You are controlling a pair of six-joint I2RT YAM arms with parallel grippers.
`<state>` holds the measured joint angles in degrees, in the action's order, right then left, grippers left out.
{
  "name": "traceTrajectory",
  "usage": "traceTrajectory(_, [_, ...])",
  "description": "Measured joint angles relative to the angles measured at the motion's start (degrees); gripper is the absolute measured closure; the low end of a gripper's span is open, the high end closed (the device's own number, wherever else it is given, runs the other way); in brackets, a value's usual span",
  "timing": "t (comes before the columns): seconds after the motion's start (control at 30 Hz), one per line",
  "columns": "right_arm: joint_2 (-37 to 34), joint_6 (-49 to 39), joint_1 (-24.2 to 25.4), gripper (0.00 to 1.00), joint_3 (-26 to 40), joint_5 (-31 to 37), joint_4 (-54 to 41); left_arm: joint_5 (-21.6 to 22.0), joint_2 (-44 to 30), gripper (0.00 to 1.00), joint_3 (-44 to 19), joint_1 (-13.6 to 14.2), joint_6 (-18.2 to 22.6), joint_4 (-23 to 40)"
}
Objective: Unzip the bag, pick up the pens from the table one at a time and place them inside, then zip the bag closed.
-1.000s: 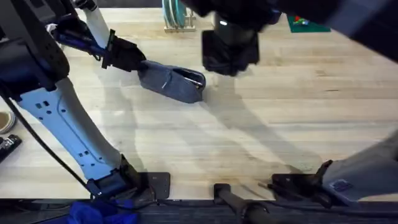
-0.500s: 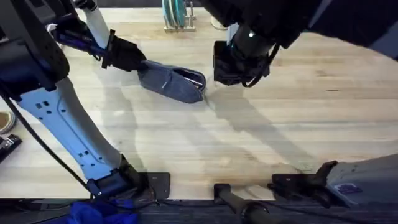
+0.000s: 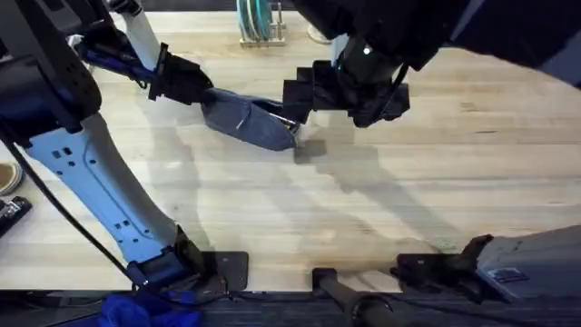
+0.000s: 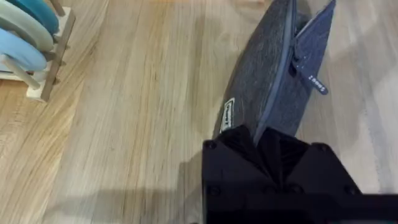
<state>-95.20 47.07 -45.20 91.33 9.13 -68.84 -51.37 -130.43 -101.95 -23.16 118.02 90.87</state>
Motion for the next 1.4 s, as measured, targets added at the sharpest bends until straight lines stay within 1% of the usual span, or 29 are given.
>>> traceTrajectory(0.2, [0.0,1.5,-0.31,0.005,0.0,-0.13,0.01,0.0,0.0,0.959,0.0,0.0,0.0,0.0])
traceTrajectory(0.33, [0.0,3.09,-1.58,0.005,0.29,-0.07,0.17,0.0,-0.01,0.959,0.0,0.0,0.0,0.0])
traceTrajectory(0.43, [0.0,4.19,-2.72,0.005,1.68,0.31,0.63,0.0,0.0,0.959,0.0,0.0,0.0,0.0])
traceTrajectory(0.6, [0.0,5.59,-3.96,0.005,4.61,0.55,4.56,0.0,0.0,0.959,0.0,-0.02,0.0,0.0])
traceTrajectory(0.73, [0.0,6.77,-4.65,0.006,5.52,0.55,6.52,0.0,0.0,0.959,0.0,0.0,0.0,0.0])
traceTrajectory(0.9, [-0.69,7.21,-6.14,0.006,7.54,0.69,6.6,0.0,-0.02,0.959,0.0,0.0,0.0,0.0])
traceTrajectory(1.1, [-3.64,7.19,-8.32,0.005,11.04,0.71,6.75,0.0,-0.01,0.959,0.0,0.0,0.0,0.0])
traceTrajectory(1.4, [-4.39,7.61,-9.03,0.005,11.6,0.73,6.99,0.0,-0.01,0.959,0.0,0.0,0.0,0.0])
